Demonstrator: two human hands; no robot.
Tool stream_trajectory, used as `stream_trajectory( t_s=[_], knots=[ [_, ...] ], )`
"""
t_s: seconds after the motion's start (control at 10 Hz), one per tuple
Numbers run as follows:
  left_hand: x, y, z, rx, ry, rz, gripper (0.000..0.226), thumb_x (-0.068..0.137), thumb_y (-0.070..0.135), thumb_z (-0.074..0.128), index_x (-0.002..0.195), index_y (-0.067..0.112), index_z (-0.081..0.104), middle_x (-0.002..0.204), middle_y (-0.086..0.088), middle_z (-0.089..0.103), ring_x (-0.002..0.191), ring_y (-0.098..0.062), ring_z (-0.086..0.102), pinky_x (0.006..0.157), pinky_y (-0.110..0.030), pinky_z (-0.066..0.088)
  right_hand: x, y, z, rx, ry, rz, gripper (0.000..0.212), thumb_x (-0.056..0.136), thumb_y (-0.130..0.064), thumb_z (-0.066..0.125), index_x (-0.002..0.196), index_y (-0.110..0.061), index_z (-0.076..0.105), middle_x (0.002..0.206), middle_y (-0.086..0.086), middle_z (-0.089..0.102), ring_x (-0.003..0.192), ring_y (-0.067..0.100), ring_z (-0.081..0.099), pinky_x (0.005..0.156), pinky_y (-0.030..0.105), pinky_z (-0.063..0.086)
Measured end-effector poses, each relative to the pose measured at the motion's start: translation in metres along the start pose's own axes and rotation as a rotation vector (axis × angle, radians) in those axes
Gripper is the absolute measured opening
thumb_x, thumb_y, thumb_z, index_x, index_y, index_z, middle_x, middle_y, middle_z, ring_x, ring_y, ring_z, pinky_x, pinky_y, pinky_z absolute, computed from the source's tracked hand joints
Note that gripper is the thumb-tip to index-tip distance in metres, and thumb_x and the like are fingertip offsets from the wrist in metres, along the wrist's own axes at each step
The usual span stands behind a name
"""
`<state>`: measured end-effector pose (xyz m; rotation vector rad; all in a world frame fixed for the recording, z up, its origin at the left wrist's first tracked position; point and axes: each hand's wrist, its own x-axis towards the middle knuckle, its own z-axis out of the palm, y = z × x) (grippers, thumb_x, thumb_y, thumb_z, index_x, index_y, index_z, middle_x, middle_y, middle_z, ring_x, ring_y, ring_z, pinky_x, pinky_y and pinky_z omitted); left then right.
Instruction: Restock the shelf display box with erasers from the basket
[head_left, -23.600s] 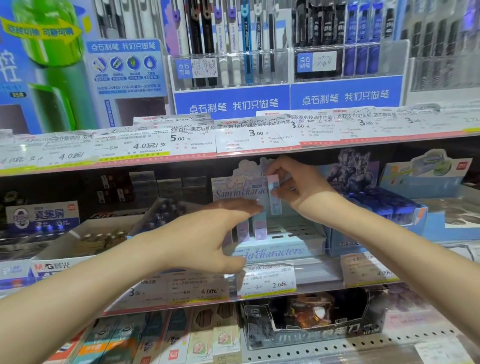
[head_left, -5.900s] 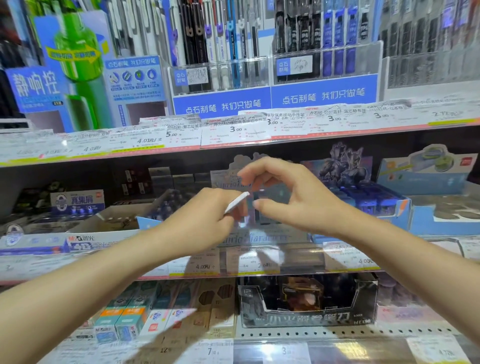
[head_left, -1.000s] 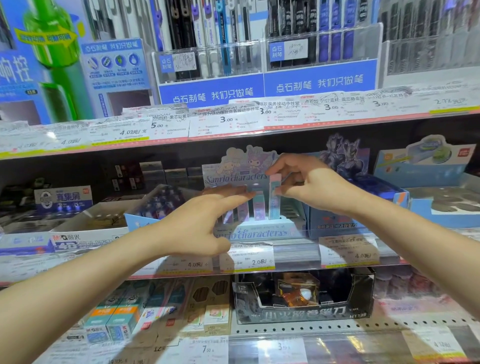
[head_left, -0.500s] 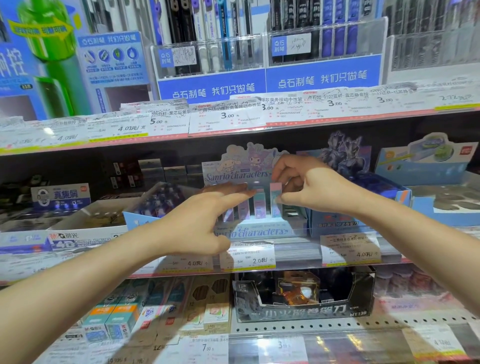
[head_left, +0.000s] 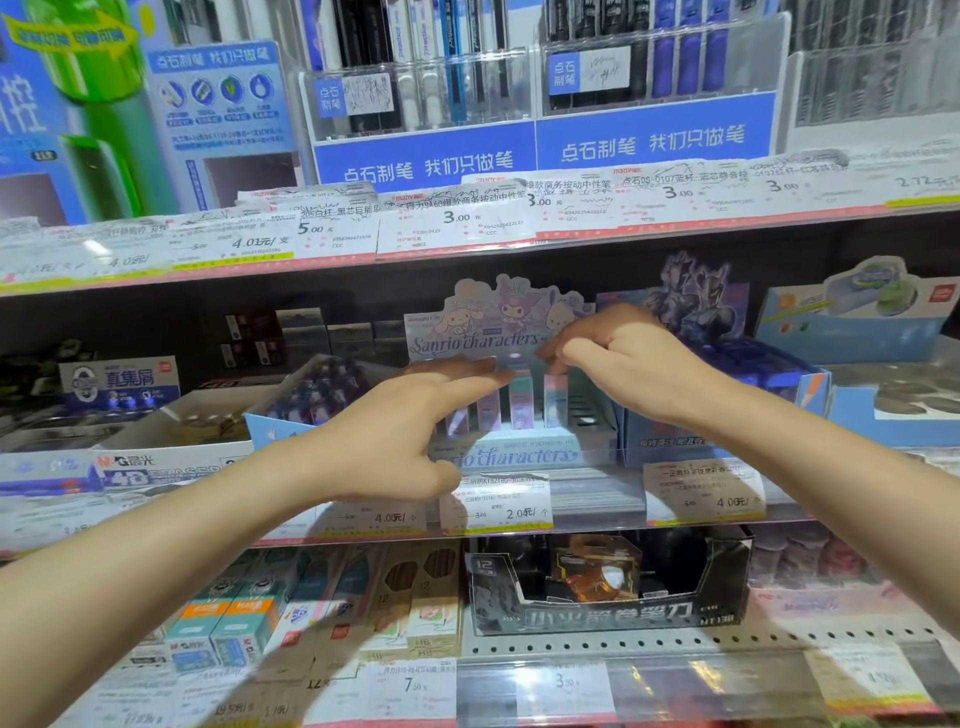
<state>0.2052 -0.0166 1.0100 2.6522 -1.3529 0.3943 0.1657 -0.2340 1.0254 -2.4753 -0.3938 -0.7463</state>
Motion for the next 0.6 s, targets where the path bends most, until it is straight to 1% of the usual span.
stream_trajectory(
  t_s=[0.1, 0.2, 0.3, 0.4, 0.5, 0.6],
  knots=[
    [0.0, 0.0, 0.001, -0.01, 0.009, 0.014, 0.086, 0.062, 0.028, 0.052, 0.144, 0.03, 0.028, 0.12, -0.003, 0.061, 0.104, -0.016, 0.054, 0.091, -0.035, 0.045, 0.002, 0.001, -0.003, 0.021, -0.036, 0.026, 0.036, 0.078, -0.026, 0.041, 0.073, -0.002, 0.068, 0.09, 0.022, 0.071, 0.092, 0.032, 0.063, 0.083, 0.045, 0.049],
    [0.003, -0.002, -0.001, -0.042, -0.005, 0.021, 0.082, 0.063, 0.028, 0.052, 0.143, 0.028, 0.034, 0.127, -0.002, 0.06, 0.114, -0.018, 0.054, 0.096, -0.038, 0.045, 0.003, -0.001, -0.005, 0.047, -0.065, 0.049, 0.028, 0.086, -0.012, 0.044, 0.077, -0.003, 0.069, 0.092, 0.014, 0.072, 0.092, 0.027, 0.062, 0.085, 0.039, 0.047],
    [0.006, 0.001, -0.007, -0.118, 0.045, 0.051, 0.068, 0.071, 0.027, 0.051, 0.138, 0.026, 0.042, 0.138, 0.005, 0.054, 0.124, -0.011, 0.05, 0.105, -0.028, 0.04, 0.001, -0.002, -0.004, 0.099, -0.036, 0.043, 0.023, 0.087, -0.009, 0.045, 0.086, -0.002, 0.067, 0.093, 0.013, 0.07, 0.092, 0.027, 0.062, 0.085, 0.036, 0.047],
    [0.007, 0.005, -0.008, -0.146, 0.122, 0.03, 0.059, 0.077, 0.03, 0.05, 0.135, 0.022, 0.047, 0.138, 0.008, 0.052, 0.125, -0.004, 0.047, 0.1, -0.014, 0.033, -0.005, 0.001, -0.008, 0.184, 0.039, 0.033, 0.018, 0.087, -0.01, 0.049, 0.097, -0.011, 0.064, 0.096, 0.006, 0.067, 0.093, 0.022, 0.061, 0.085, 0.033, 0.047],
    [0.009, 0.006, -0.006, -0.122, 0.241, 0.02, 0.054, 0.079, 0.04, 0.046, 0.128, 0.018, 0.056, 0.127, 0.005, 0.062, 0.114, -0.005, 0.055, 0.09, -0.014, 0.04, -0.016, 0.006, -0.014, 0.211, 0.094, -0.022, 0.018, 0.086, -0.013, 0.052, 0.101, -0.016, 0.062, 0.092, -0.008, 0.063, 0.09, 0.007, 0.061, 0.083, 0.023, 0.047],
    [0.006, 0.013, -0.004, -0.115, 0.383, 0.041, 0.045, 0.079, 0.038, 0.047, 0.111, 0.013, 0.065, 0.106, 0.004, 0.069, 0.099, -0.005, 0.059, 0.085, -0.016, 0.043, -0.037, 0.011, -0.021, 0.173, 0.204, -0.116, 0.024, 0.08, -0.027, 0.053, 0.099, -0.016, 0.063, 0.088, -0.007, 0.062, 0.088, -0.001, 0.056, 0.077, 0.013, 0.043]
  ],
)
